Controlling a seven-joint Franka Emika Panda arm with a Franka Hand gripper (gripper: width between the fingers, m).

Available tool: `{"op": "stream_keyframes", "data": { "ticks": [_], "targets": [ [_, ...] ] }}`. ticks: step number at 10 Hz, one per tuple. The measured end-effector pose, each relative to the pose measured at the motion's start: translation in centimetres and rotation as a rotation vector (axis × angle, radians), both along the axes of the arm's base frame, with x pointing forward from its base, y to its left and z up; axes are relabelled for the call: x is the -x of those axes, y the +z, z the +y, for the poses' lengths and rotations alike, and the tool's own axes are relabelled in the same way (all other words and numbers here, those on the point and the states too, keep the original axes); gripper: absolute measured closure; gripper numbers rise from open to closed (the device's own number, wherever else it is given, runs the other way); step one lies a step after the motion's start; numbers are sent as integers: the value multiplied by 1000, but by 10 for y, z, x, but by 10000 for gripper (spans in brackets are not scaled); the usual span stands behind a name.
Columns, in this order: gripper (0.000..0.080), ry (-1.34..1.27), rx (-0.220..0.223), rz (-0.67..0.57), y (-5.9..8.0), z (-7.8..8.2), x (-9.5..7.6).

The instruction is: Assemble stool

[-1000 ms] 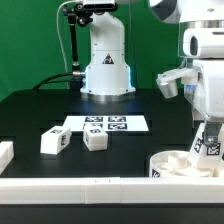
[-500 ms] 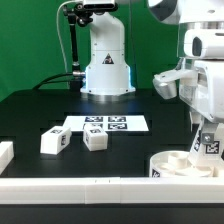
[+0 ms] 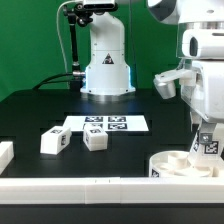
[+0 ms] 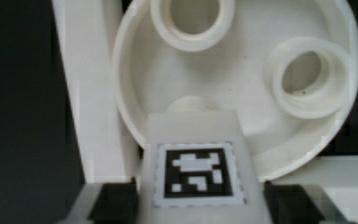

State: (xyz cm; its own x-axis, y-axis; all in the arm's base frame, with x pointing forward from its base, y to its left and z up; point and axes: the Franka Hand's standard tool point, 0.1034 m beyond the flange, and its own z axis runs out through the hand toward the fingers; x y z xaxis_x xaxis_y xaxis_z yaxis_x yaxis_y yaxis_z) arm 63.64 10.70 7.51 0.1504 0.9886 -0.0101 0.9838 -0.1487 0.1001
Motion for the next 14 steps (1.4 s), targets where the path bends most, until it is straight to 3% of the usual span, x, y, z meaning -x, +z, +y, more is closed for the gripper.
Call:
{"op": "stream_keyframes", "data": {
  "ticks": [8,14],
  "targets": [
    [461,-719,-75,-3,-1,-1,2],
    [461,-1253,-190,-25,-3,2,0]
  ]
}}
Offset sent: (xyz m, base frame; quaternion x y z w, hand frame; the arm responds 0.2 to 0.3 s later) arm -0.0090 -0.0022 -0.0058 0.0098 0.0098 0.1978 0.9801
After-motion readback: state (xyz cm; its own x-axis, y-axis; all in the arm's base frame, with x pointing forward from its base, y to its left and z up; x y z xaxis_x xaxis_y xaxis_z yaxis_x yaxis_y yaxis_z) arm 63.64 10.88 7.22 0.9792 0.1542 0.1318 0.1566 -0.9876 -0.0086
